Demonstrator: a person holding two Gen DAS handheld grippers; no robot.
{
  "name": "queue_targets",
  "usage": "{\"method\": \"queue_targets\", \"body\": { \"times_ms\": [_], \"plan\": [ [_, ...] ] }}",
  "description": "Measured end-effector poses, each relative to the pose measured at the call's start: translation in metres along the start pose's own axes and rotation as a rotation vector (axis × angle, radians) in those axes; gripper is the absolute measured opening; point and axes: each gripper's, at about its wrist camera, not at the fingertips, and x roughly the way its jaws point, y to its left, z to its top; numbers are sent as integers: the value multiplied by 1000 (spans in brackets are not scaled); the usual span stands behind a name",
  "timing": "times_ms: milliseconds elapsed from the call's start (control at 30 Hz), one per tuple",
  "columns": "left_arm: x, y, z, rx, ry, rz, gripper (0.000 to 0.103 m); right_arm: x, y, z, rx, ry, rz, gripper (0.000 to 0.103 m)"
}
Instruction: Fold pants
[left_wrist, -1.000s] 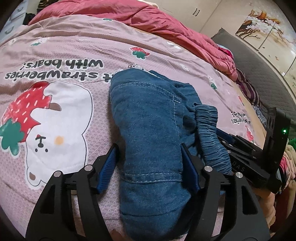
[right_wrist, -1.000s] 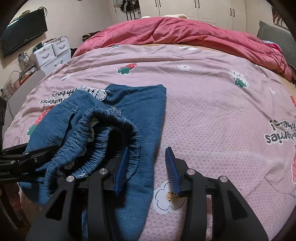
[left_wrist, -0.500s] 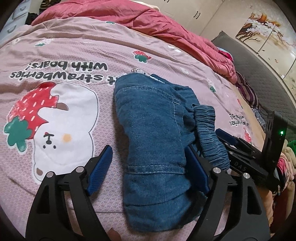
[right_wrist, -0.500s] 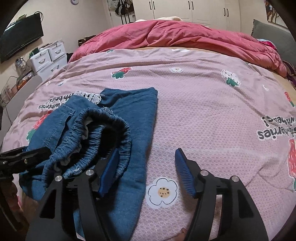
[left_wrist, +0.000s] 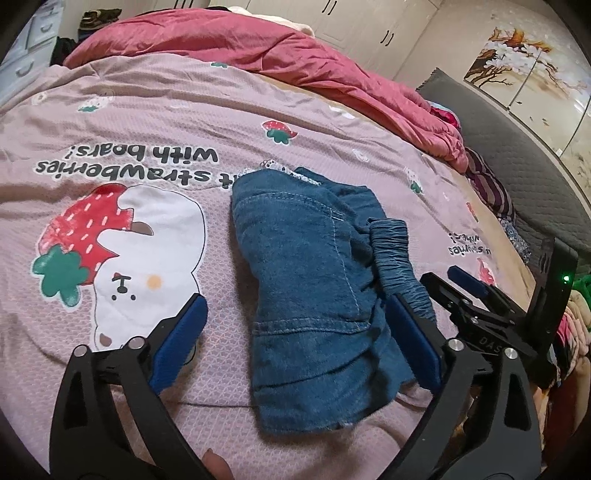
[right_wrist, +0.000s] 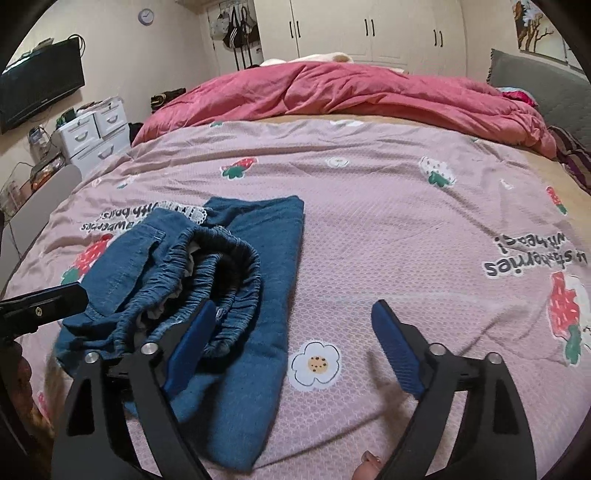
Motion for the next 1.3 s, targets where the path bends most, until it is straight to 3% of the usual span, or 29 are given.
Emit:
{"method": "queue_targets", "body": {
  "times_ms": [167, 567, 667, 1300],
  "plan": [
    [-13, -5, -2, 25, -19, 6, 93, -17, 3, 0, 7, -29, -13, 91],
    [-50, -19, -14, 65, -109, 22, 93, -71, 26, -4, -44, -152, 20, 91],
    [-57, -18, -17, 66, -121, 23, 93, -82, 30, -7, -52, -172, 22, 98],
    [-77, -18, -50, 74, -155, 71, 93, -109, 38, -39, -67, -175, 16, 98]
  ]
}}
